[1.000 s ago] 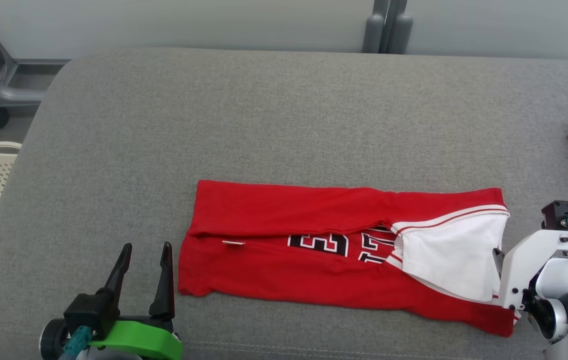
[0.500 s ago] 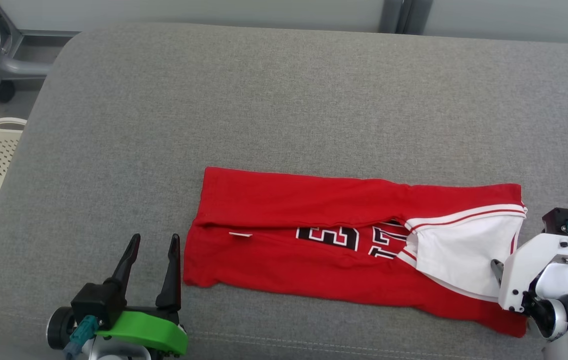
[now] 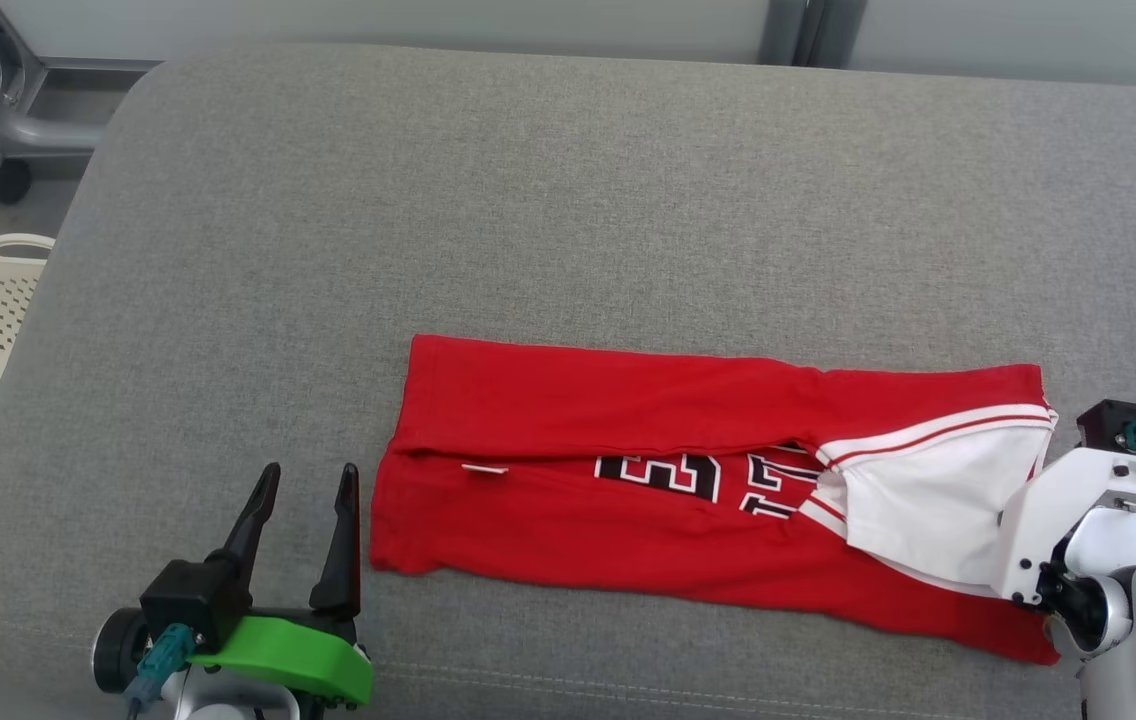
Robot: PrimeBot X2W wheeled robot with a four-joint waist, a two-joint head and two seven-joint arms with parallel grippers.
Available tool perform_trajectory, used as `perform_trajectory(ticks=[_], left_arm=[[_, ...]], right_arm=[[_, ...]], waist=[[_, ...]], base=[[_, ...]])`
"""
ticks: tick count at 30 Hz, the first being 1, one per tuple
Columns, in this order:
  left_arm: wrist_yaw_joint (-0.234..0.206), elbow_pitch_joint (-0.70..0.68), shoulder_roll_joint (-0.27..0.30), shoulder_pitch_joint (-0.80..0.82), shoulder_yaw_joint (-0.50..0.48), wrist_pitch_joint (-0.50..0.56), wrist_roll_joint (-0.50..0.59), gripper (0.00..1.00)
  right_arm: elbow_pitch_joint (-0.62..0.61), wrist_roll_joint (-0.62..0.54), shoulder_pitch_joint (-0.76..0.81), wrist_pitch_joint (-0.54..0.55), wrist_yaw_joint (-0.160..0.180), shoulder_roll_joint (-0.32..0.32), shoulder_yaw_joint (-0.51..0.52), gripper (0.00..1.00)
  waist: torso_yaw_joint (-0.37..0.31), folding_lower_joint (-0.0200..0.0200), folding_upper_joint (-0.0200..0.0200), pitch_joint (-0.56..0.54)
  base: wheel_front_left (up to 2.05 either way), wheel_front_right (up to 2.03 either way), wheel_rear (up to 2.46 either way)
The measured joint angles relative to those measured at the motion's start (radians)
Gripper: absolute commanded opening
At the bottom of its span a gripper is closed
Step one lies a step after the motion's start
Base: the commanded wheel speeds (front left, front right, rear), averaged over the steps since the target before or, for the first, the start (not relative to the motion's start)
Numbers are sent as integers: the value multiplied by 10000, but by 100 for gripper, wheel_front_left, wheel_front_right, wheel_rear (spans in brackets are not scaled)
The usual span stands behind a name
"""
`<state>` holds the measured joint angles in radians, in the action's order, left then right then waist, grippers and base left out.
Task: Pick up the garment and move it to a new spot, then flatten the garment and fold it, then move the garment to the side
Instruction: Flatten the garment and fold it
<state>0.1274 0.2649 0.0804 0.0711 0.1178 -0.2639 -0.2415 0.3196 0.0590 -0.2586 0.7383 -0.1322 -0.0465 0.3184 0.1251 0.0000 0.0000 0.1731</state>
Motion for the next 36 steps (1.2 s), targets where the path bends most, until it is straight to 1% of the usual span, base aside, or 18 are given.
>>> perform_trajectory(ticks=[2, 7, 17, 23, 28, 32, 36], left_arm=[[2, 12, 0, 0, -6, 2, -27, 100], [2, 29, -2, -13, -13, 0, -38, 100], [4, 8, -33, -152, -27, 0, -36, 100], [13, 12, -38, -151, 17, 0, -36, 100], [13, 75, -33, -150, 117, 0, -61, 100], [13, 165, -8, -150, 184, 2, -117, 100], [13, 211, 2, -177, 230, 2, -130, 100]], right_arm=[[13, -12, -54, -23, 0, 15, 132, 0], [-314, -299, -116, 23, 2, 13, 993, 0], [-1883, -815, 247, 654, 6, -4, 2376, 0], [-2690, -1174, 291, 943, 6, -282, 2846, 0], [-3062, -1409, 283, 1101, 8, -418, 2757, 0], [-3147, -1214, 298, 1266, 8, -397, 2230, 0], [-3267, -911, 501, 1381, 8, -362, 1478, 0]], waist=[[-3, 0, 0, -44], [-58, 0, 0, -213], [-289, 0, 0, -431], [-392, 0, 0, -463], [-414, 0, 0, -504], [-388, 0, 0, -602], [-350, 0, 0, -764]], base=[[0, 0, 0], [0, 0, 0], [0, 0, 0], [0, 0, 0], [0, 0, 0], [0, 0, 0], [0, 0, 0]])
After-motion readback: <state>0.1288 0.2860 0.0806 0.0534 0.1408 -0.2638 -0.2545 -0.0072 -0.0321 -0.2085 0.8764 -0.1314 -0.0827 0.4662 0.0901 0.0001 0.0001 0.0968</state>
